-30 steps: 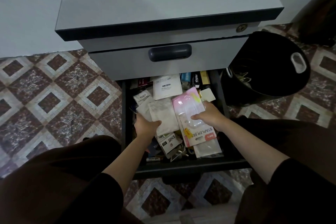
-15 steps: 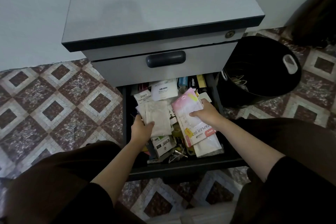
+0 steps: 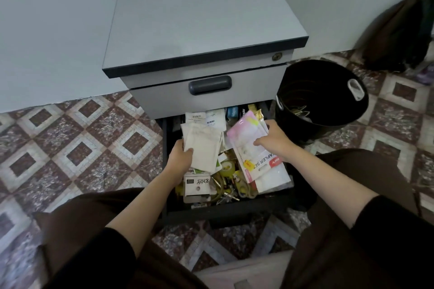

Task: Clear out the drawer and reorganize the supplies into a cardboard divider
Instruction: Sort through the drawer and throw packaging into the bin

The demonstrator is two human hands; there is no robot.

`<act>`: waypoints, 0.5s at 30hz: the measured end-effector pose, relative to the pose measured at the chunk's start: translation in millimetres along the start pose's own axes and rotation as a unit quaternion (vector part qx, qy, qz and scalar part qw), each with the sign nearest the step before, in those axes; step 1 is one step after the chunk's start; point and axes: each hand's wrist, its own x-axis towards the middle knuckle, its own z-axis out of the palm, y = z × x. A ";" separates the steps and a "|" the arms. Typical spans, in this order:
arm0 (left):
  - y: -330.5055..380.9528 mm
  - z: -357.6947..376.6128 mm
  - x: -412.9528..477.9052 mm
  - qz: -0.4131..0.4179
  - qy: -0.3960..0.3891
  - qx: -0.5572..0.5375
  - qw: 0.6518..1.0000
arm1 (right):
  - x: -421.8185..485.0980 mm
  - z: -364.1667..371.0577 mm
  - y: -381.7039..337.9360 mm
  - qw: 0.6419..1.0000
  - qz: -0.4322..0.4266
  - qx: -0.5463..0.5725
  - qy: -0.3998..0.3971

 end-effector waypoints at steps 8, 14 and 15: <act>29.1 8.3 -19.4 0.037 -0.036 0.052 0.997 | -26.7 -43.0 -9.0 0.997 -0.057 0.050 0.026; 66.5 31.5 -31.4 0.058 -0.066 0.074 0.993 | -40.5 -90.6 -8.9 0.992 -0.076 0.071 0.066; 73.5 36.9 -33.2 0.063 -0.074 0.079 0.992 | -42.8 -99.2 -8.2 0.992 -0.073 0.078 0.074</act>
